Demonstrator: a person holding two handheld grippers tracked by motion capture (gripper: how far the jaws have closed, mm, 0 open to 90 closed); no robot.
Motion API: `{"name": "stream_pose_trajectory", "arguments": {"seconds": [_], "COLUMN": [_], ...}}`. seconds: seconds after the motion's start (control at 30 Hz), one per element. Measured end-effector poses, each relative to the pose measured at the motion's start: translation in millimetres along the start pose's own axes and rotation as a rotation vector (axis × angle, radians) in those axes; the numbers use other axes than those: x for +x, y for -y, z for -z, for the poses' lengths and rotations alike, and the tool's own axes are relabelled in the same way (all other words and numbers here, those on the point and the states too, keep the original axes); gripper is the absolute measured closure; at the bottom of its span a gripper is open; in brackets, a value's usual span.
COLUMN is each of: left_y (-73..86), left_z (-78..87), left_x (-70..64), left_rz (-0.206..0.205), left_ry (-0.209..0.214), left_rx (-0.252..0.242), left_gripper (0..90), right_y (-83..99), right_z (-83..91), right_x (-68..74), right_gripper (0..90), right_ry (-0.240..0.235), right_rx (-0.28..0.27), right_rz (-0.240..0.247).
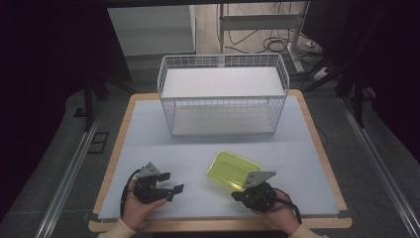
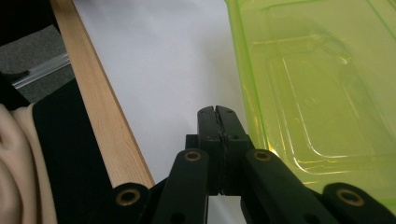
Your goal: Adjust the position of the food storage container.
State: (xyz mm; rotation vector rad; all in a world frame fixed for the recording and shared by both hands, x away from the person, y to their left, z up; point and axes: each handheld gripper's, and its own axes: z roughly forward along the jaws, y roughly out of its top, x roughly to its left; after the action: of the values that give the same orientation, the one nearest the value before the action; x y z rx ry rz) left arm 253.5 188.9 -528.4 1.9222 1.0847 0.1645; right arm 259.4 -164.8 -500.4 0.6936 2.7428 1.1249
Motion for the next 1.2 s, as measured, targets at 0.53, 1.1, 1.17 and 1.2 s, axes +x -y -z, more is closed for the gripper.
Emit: {"name": "stream_pose_trajectory", "arguments": {"seconds": [0.53,1.1,1.17,1.2], "left_y": [0.5,0.8,0.8,0.8], "left_z": [0.8,0.4,0.5,0.4], "left_x": [0.7,0.7,1.1,1.4], "left_rz": [-0.001,-0.001,-0.002,-0.001], "left_ry": [0.002,0.002,0.000,-0.001], "left_rx": [-0.002,-0.001,0.000,0.001], "left_gripper": [23.6,23.5,23.5,23.5], "right_y": [9.6,16.3,14.3,10.8], "right_z": [13.6,23.6,23.4,24.1], "right_x": [-17.8,-33.4,-25.1,-17.8], "right_gripper": [90.0,90.0,90.0,90.0], "right_ry": [0.052,0.090,0.083,0.083], "right_rx": [0.001,-0.003,-0.002,-0.007], "right_rz": [-0.042,-0.091,-0.063,-0.036]}}
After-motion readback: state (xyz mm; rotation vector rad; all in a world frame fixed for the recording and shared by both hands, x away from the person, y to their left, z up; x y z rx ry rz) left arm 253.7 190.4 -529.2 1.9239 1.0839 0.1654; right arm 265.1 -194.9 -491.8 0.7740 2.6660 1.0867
